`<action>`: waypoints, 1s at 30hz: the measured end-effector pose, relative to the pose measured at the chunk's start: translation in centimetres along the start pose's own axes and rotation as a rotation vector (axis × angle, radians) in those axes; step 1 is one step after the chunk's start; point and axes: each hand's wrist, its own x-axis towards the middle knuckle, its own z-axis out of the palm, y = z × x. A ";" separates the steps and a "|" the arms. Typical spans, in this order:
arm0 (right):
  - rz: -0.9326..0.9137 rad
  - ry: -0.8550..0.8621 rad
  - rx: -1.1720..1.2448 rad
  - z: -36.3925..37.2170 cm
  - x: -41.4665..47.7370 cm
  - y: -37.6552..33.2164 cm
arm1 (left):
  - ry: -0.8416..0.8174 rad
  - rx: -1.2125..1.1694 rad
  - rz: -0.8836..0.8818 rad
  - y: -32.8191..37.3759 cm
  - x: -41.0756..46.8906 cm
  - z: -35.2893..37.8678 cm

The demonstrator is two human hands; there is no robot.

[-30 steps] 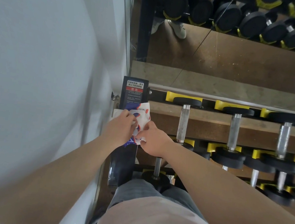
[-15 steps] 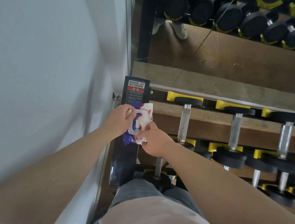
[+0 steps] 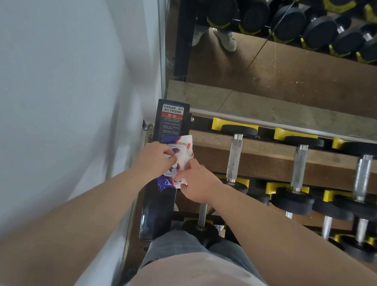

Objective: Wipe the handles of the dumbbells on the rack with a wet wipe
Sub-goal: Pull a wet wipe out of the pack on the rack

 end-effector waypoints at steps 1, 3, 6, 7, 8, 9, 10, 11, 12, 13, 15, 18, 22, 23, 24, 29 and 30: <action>-0.001 0.004 0.004 0.0 -0.1 0.0 | -0.013 -0.062 -0.029 0.0 0.1 0.1; -0.003 0.017 0.012 0.0 -0.1 0.0 | -0.020 -0.168 -0.060 0.0 0.1 0.2; -0.001 0.031 0.025 -0.2 0.1 0.0 | -0.019 -0.387 -0.102 -0.2 0.1 0.2; 0.000 0.033 0.031 -0.2 0.2 0.0 | -0.025 -0.475 -0.118 -0.1 0.1 0.1; 0.000 0.032 0.036 -0.3 0.3 -0.1 | -0.034 -0.564 -0.132 0.0 0.0 -0.1; 0.000 0.029 0.038 -0.3 0.3 -0.1 | -0.042 -0.644 -0.141 0.3 0.0 -0.3; 0.000 0.026 0.035 -0.3 0.4 -0.1 | -0.039 -0.702 -0.137 0.5 -0.1 -0.5; 0.000 0.023 0.029 -0.4 0.4 -0.1 | -0.028 -0.740 -0.129 0.7 -0.2 -0.6; 0.001 0.019 0.024 -0.4 0.4 -0.1 | -0.013 -0.793 -0.118 1.0 -0.4 -0.9; 0.001 0.016 0.022 -0.5 0.4 0.0 | 0.007 -0.873 -0.113 1.2 -0.4 -1.2; 0.000 0.007 0.026 -0.6 0.3 0.0 | 0.071 -1.085 -0.137 1.8 -0.4 -2.2; 0.004 0.010 0.027 -0.7 0.3 0.0 | 0.112 -1.328 -0.133 2.7 0.2 -4.3; 0.011 0.095 -0.047 -0.7 0.2 -0.4 | 0.046 -1.337 -0.148 3.3 0.4 -5.6; 0.019 0.130 -0.073 -0.7 0.3 -0.6 | 0.024 -1.354 -0.169 3.2 0.3 -5.6; 0.034 0.162 -0.086 -0.7 0.3 -0.7 | 0.001 -1.377 -0.193 3.1 0.2 -5.5; 0.086 0.270 -0.060 -1.0 0.9 -1.2 | -0.151 -1.395 -0.348 2.1 -0.7 -5.1; 0.095 0.291 -0.056 -1.1 1.1 -1.3 | -0.172 -1.401 -0.366 2.0 -0.9 -5.0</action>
